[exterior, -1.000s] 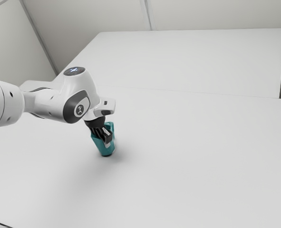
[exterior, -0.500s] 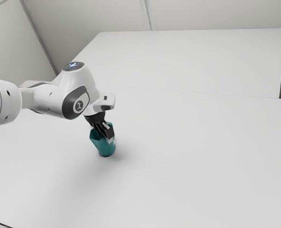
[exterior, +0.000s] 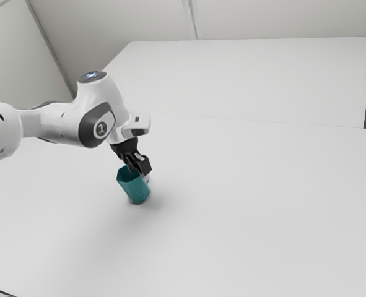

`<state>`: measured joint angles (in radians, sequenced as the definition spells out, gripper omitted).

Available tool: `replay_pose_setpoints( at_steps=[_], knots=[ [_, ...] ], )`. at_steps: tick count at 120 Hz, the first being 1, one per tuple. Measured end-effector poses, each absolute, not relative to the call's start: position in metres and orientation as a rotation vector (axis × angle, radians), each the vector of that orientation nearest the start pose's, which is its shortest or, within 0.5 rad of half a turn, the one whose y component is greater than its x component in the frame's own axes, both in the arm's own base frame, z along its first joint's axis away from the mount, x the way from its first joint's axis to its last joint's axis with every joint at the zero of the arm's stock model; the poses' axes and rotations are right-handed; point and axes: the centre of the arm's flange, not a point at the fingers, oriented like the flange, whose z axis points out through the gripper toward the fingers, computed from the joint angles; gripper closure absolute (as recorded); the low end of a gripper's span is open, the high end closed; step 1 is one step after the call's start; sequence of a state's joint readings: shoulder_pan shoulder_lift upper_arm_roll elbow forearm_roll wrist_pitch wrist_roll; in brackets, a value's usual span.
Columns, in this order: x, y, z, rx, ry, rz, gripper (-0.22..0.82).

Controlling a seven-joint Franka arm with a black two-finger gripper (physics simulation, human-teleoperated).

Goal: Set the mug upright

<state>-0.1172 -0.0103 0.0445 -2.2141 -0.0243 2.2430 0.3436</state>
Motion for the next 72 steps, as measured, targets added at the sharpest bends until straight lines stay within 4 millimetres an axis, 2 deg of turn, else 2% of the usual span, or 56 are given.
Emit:
replay_pose_setpoints(
  at_steps=[5,13,25,44,55,64,72],
  knots=[
    [0.528,-0.04,0.391,-3.097,0.624,-0.069,0.27],
    [0.534,-0.041,0.411,-3.1,0.616,-0.096,0.26],
    [0.553,-0.041,0.453,-3.093,0.605,-0.159,0.2],
    [0.595,-0.043,0.521,-3.087,0.566,-0.207,0.1],
    [0.609,-0.048,0.537,-3.097,0.546,-0.163,0.06],
    [0.61,-0.051,0.544,-3.11,0.528,-0.116,0.04],
    [0.609,-0.052,0.558,-3.117,0.507,-0.095,0.03]
  ],
)
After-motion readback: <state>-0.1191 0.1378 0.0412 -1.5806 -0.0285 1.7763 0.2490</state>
